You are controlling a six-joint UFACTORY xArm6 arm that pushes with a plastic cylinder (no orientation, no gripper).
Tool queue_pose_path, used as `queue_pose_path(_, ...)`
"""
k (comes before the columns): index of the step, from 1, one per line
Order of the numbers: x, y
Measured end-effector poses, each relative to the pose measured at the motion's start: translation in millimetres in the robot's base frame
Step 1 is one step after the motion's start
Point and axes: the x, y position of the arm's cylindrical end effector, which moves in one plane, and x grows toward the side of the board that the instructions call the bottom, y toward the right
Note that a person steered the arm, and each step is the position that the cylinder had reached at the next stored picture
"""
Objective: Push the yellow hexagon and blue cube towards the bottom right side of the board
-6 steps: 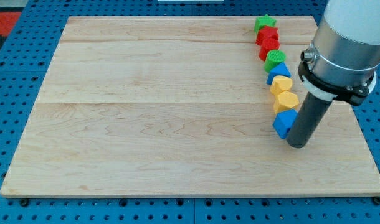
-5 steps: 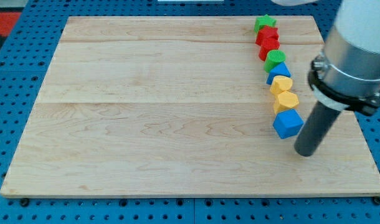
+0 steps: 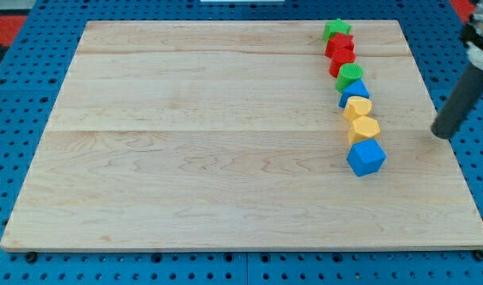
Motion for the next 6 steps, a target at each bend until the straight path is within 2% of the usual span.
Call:
queue_pose_path(1, -5, -20)
queue_pose_path(2, -20, -64)
queue_pose_path(4, -64, -95)
queue_pose_path(6, -65, -132)
